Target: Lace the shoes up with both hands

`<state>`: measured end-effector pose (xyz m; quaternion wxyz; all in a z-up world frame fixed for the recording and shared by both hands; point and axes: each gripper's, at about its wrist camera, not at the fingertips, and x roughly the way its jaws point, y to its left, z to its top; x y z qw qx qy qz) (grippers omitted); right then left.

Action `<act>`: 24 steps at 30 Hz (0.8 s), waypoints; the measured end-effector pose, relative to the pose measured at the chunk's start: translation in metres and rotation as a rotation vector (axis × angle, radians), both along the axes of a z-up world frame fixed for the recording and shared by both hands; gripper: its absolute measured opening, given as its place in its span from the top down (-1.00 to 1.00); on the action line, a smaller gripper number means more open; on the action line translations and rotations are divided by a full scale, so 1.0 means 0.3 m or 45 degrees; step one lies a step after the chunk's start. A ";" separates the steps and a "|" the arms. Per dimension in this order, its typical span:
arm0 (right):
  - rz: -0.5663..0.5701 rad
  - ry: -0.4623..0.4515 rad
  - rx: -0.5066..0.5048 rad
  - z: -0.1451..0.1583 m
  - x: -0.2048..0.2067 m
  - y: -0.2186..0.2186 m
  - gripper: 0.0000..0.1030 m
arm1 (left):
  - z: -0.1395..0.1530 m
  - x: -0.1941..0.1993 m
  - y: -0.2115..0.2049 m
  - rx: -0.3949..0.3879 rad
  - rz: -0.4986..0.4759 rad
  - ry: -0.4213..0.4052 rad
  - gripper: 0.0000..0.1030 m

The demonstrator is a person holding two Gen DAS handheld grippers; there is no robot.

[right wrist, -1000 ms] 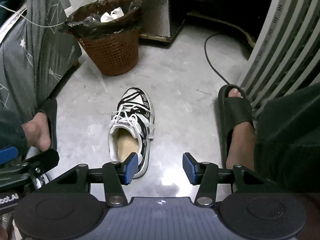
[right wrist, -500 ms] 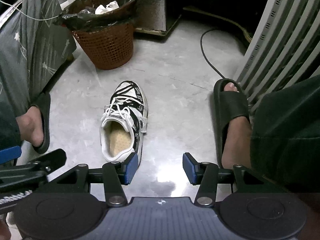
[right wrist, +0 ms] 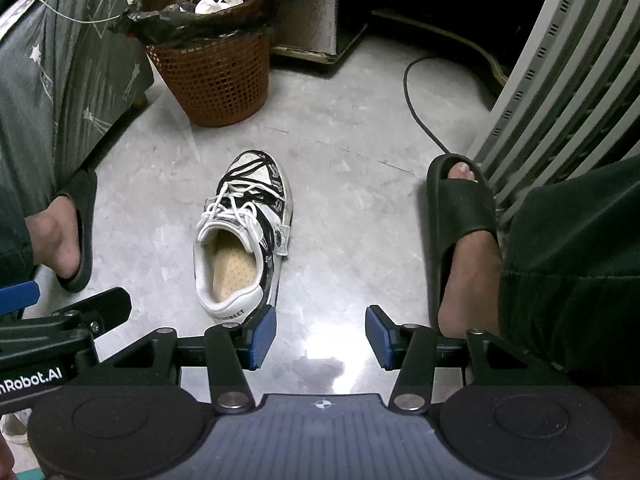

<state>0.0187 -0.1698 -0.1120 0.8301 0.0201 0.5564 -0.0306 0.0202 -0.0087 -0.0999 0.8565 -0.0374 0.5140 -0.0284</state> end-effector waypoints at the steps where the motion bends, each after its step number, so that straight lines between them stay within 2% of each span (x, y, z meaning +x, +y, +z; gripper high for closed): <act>1: 0.001 0.001 -0.002 0.000 -0.001 0.000 -0.03 | -0.001 0.000 0.000 0.001 0.000 0.001 -1.00; 24: 0.030 0.002 -0.021 -0.005 -0.002 0.009 -0.03 | -0.001 -0.006 -0.006 -0.010 -0.025 -0.018 -1.00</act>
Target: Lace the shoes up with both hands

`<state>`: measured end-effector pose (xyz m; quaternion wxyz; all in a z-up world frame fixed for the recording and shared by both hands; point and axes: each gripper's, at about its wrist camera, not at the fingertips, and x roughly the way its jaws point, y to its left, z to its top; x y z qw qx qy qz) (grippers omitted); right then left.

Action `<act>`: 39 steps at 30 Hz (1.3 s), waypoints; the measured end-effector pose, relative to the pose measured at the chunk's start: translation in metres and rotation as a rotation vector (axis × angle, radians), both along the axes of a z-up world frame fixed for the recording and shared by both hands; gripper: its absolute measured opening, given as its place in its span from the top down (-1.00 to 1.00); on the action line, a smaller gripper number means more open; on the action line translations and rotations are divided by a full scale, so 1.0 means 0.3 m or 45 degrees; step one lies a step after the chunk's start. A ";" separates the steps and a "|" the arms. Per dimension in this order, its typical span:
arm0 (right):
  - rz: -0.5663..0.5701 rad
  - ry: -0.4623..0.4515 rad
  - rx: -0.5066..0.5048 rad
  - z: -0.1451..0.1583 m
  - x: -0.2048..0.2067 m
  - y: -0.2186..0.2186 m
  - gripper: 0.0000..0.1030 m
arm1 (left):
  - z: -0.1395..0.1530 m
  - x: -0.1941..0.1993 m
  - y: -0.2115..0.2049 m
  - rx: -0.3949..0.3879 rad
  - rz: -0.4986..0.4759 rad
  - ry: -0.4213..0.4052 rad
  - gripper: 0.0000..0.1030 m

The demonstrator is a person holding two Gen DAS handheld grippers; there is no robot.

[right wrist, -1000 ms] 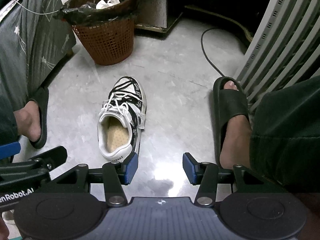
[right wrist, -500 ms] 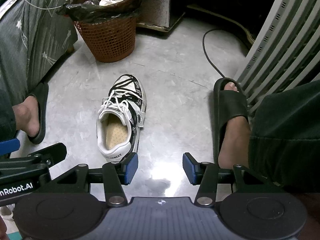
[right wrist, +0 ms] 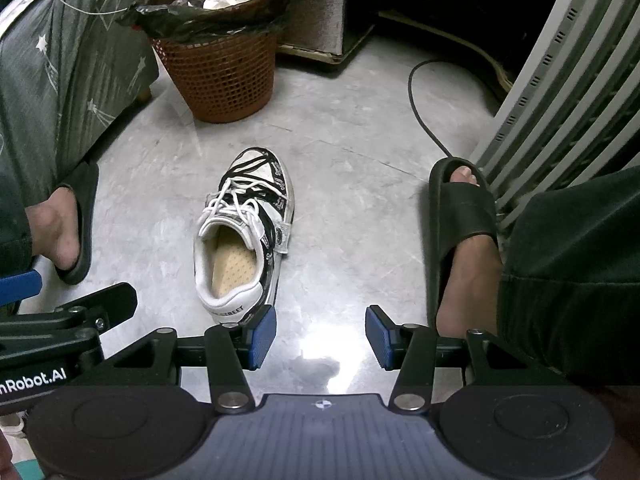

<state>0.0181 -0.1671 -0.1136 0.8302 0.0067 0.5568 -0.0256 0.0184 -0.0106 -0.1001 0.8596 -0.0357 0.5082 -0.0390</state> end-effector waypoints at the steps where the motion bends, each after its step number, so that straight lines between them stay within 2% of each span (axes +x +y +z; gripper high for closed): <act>1: -0.001 0.000 0.000 0.000 0.000 0.000 -0.03 | 0.001 0.000 -0.001 0.003 0.000 -0.003 -1.00; 39: 0.016 -0.012 -0.010 -0.001 -0.001 0.008 -0.03 | -0.009 -0.002 -0.002 0.001 0.002 0.001 -1.00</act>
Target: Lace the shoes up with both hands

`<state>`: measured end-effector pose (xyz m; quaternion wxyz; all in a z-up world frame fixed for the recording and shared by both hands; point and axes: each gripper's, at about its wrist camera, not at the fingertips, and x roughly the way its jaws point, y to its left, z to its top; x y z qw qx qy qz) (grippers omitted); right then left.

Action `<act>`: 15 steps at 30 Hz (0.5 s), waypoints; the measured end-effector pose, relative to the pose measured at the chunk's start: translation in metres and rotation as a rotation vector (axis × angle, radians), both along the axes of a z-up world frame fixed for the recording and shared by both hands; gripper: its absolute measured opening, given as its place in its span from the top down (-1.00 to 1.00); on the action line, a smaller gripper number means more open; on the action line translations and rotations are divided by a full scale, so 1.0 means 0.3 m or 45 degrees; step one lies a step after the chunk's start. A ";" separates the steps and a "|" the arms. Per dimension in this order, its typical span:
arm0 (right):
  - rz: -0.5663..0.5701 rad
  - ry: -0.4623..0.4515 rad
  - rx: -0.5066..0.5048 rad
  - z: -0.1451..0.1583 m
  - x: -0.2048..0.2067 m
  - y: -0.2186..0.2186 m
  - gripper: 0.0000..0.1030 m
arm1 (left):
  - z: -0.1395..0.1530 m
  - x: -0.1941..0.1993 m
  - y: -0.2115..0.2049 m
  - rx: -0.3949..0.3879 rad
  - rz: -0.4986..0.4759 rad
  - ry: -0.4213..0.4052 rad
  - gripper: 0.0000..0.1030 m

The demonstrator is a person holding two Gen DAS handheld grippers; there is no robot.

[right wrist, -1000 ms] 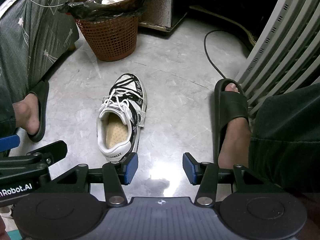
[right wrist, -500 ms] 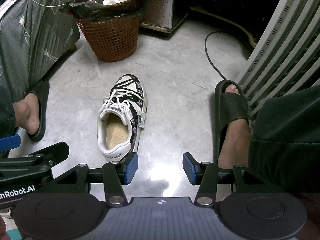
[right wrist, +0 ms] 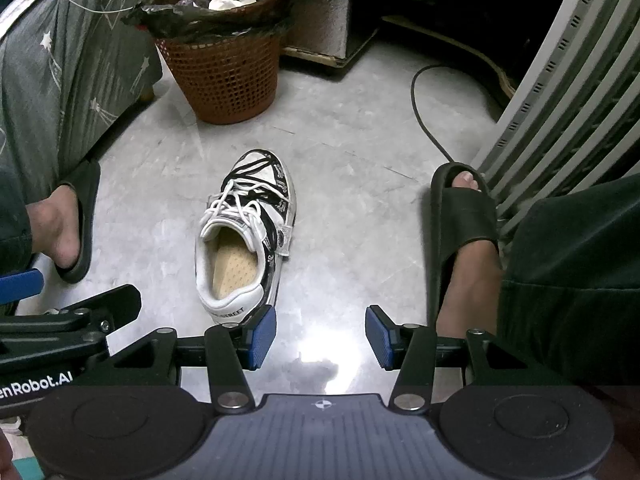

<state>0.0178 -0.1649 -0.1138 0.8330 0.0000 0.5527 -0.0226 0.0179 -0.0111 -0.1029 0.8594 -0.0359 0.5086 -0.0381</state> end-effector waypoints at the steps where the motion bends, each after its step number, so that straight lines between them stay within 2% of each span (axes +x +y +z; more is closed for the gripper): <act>1: -0.001 0.000 0.000 0.000 0.000 0.000 -0.03 | -0.001 0.000 0.000 0.001 0.000 0.000 -1.00; 15: 0.005 0.004 -0.003 -0.004 -0.002 0.003 -0.03 | -0.003 -0.001 0.001 -0.008 0.001 0.004 -1.00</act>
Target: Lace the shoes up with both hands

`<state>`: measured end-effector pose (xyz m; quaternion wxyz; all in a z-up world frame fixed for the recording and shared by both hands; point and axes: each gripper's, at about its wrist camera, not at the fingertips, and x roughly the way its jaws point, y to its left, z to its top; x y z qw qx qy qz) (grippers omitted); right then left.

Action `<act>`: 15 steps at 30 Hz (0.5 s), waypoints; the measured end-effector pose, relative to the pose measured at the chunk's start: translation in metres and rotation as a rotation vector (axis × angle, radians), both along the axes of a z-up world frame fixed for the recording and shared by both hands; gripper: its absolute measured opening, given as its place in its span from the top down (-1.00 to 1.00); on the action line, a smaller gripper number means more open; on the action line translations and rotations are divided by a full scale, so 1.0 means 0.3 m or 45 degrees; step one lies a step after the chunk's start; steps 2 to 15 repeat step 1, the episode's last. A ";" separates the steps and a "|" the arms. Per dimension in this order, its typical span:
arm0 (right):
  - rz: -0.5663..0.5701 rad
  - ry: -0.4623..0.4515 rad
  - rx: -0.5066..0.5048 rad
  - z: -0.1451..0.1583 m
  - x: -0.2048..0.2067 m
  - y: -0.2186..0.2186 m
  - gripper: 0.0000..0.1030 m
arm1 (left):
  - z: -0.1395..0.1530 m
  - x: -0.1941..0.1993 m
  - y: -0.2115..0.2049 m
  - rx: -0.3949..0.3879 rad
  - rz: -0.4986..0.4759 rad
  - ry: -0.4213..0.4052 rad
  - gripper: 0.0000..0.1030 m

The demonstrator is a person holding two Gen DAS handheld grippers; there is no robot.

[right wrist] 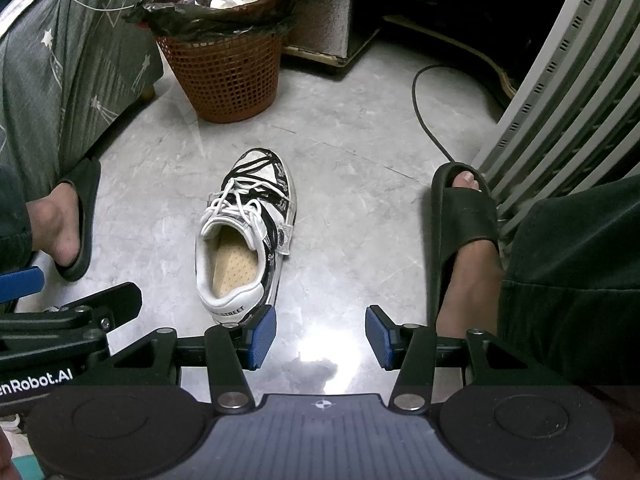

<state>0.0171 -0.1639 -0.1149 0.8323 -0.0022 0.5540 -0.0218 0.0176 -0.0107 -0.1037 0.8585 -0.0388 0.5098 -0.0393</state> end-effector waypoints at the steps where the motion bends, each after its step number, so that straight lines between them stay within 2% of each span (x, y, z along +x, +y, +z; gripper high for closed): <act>1: 0.001 0.001 -0.001 0.000 0.000 0.000 -0.03 | -0.001 0.001 0.001 -0.002 0.001 0.003 -1.00; 15: 0.001 0.001 -0.001 0.000 0.000 0.000 -0.03 | -0.001 0.001 0.001 -0.002 0.001 0.003 -1.00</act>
